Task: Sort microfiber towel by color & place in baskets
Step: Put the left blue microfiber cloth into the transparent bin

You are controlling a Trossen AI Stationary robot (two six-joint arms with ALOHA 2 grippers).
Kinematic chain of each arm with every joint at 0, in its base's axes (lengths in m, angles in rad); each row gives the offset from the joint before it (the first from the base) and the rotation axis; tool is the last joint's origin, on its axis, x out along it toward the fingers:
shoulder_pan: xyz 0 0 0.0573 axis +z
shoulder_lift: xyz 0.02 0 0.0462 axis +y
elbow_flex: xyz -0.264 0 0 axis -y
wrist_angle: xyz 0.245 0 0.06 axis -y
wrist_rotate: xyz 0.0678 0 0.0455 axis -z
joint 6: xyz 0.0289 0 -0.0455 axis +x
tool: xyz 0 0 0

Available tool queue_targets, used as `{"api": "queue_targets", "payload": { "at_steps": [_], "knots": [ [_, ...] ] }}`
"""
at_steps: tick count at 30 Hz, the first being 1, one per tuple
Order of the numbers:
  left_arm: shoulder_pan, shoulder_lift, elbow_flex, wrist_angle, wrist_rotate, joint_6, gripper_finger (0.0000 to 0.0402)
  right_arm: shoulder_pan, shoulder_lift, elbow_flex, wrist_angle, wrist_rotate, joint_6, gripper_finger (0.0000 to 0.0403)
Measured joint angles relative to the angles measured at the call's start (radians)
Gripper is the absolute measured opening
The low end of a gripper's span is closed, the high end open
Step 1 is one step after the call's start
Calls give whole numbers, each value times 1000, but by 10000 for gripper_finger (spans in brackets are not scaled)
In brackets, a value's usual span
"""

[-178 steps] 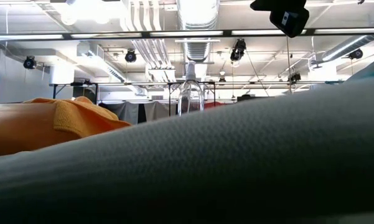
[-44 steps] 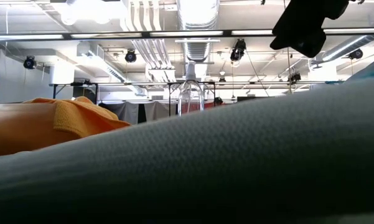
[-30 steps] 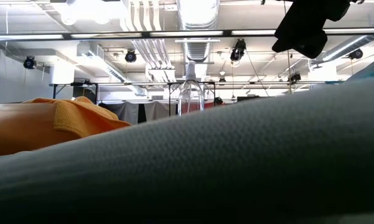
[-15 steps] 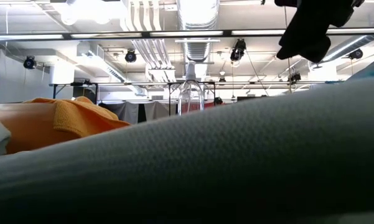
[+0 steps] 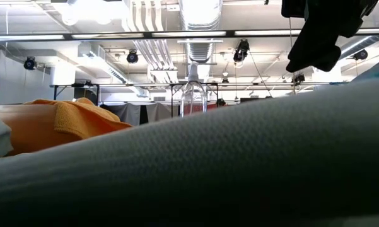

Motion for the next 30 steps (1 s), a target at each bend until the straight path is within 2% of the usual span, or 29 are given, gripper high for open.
{"api": "queue_targets", "payload": {
  "at_steps": [13, 15, 18, 21, 25, 30],
  "knots": [
    [-1, 1, -1, -16, -37, -10, 219, 0, 0, -8, 2, 1, 28, 118],
    [-1, 1, -1, -18, -84, -64, 219, 0, 0, -8, 3, 3, 29, 118],
    [-1, 1, -2, -16, -172, -225, 219, 0, 0, -8, 3, 8, 37, 118],
    [-3, 1, -2, -16, -197, -273, 218, 0, 0, -8, 3, 8, 39, 118],
    [-7, 1, -2, -15, -196, -258, 199, 0, 0, -8, 4, 8, 49, 118],
    [-6, 1, -2, -14, -160, -242, 149, 0, 0, -8, 4, 8, 49, 118]
  ]
}}
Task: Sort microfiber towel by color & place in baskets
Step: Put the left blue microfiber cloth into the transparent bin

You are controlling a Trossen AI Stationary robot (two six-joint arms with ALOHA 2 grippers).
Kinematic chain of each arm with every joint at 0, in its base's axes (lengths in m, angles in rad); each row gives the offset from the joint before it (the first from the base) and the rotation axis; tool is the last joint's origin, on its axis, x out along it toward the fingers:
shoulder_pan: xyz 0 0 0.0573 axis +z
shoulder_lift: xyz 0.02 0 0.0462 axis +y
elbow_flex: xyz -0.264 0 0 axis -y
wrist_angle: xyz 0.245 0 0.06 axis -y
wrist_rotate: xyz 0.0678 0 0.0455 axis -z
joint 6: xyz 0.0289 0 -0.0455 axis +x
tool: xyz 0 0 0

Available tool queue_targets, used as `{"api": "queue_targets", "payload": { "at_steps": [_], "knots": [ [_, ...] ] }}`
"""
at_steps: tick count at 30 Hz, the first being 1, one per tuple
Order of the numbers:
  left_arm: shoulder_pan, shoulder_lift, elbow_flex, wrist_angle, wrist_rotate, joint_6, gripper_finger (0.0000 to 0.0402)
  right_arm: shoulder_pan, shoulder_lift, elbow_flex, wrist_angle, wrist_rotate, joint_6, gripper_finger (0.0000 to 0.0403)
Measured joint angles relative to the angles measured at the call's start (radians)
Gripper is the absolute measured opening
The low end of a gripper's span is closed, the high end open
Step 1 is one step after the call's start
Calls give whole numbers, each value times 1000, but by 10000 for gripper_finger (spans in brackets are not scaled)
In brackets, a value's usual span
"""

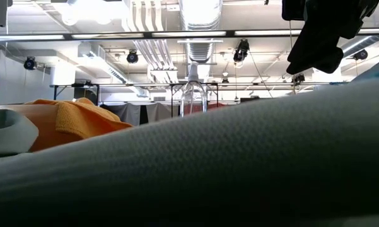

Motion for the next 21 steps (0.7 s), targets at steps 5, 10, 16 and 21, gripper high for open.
{"api": "queue_targets", "payload": {
  "at_steps": [5, 10, 16, 21],
  "knots": [
    [-1, 0, 0, -7, 17, 0, 86, 0, 0, 0, 0, 0, 0, 118],
    [-1, -5, 12, -40, 66, 49, 31, 0, 0, 0, 1, 1, -3, 118],
    [1, -8, 111, -160, 90, 72, 5, 0, 0, 0, 0, 1, -4, 118],
    [5, -11, 245, -171, 13, 114, 5, 0, 0, 0, 0, 1, -5, 118]
  ]
}}
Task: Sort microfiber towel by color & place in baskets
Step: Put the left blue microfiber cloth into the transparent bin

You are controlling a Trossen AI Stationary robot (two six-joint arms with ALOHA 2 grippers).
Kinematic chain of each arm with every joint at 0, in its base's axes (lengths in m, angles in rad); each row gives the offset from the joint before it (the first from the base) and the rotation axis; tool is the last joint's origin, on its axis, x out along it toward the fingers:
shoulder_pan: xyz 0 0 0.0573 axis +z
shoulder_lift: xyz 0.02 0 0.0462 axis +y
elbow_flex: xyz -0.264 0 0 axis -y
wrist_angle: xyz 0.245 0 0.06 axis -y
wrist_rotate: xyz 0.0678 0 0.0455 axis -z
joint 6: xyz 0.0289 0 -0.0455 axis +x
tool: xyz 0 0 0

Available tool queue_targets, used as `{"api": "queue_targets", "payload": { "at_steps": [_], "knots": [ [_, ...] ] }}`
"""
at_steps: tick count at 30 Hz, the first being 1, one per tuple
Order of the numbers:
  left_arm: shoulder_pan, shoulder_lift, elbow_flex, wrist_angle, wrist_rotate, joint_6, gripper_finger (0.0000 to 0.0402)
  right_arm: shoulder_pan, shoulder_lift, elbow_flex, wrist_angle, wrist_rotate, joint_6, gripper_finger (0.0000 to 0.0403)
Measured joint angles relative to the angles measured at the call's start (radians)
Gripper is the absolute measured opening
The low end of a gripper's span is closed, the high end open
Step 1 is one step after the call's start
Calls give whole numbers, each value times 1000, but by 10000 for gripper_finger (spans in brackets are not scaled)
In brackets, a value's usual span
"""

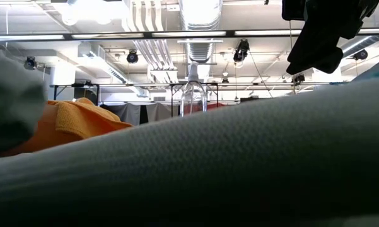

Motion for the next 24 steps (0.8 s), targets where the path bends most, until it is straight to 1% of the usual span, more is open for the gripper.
{"api": "queue_targets", "payload": {
  "at_steps": [6, 10, 13, 15, 19, 24],
  "knots": [
    [1, -4, 166, 0, -130, 95, 4, 0, 0, 0, 1, 7, -2, 118],
    [2, -4, 276, 0, -252, 167, 4, 0, 0, 0, 13, 75, -3, 118],
    [3, -4, 350, 0, -351, 229, 4, 0, 0, 0, 63, 133, -29, 118],
    [5, -4, 392, 0, -411, 276, 4, 0, 0, 0, 104, 150, -54, 118],
    [26, -4, 445, 0, -541, 358, 4, 0, 0, 2, 196, 168, -114, 118],
    [69, -4, 462, 0, -690, 457, 4, 0, -2, 37, 215, 184, -175, 118]
  ]
}}
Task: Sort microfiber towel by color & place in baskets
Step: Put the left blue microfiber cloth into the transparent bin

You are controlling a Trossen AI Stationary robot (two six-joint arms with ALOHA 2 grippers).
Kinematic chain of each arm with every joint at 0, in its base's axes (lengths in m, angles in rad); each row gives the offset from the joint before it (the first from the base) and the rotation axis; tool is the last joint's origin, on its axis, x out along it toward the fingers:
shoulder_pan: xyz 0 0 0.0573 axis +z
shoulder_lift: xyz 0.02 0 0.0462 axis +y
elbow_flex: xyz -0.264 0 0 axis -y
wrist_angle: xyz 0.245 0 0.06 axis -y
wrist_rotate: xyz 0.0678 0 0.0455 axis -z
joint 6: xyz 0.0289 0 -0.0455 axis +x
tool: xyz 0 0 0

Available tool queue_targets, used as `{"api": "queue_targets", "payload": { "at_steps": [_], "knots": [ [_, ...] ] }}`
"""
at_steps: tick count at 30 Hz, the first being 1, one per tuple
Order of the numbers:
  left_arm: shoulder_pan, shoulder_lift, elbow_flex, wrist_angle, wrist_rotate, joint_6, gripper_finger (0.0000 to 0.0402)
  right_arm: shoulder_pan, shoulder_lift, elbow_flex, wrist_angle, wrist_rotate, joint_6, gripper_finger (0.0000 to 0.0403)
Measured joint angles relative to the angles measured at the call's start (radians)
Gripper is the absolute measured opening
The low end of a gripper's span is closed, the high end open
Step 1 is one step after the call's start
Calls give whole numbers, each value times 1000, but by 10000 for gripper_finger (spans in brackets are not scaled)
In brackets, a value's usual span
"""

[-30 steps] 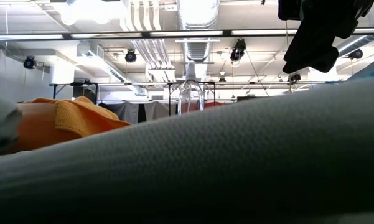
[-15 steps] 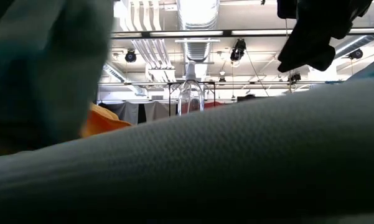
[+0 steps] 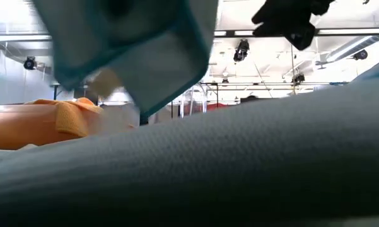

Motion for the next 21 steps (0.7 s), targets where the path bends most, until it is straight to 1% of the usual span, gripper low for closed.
{"api": "queue_targets", "payload": {
  "at_steps": [4, 7, 13, 21],
  "knots": [
    [35, -4, 0, 0, -116, 89, 4, 0, -7, 26, -4, 0, -33, 118],
    [67, -13, 0, 0, -174, 137, 4, 0, -25, 43, -2, 0, -54, 118],
    [162, -23, 0, 0, -223, 188, 3, 0, -74, 76, 4, 1, -114, 118],
    [286, -23, -19, 13, -232, 208, 3, 0, -137, 100, 21, 2, -164, 118]
  ]
}}
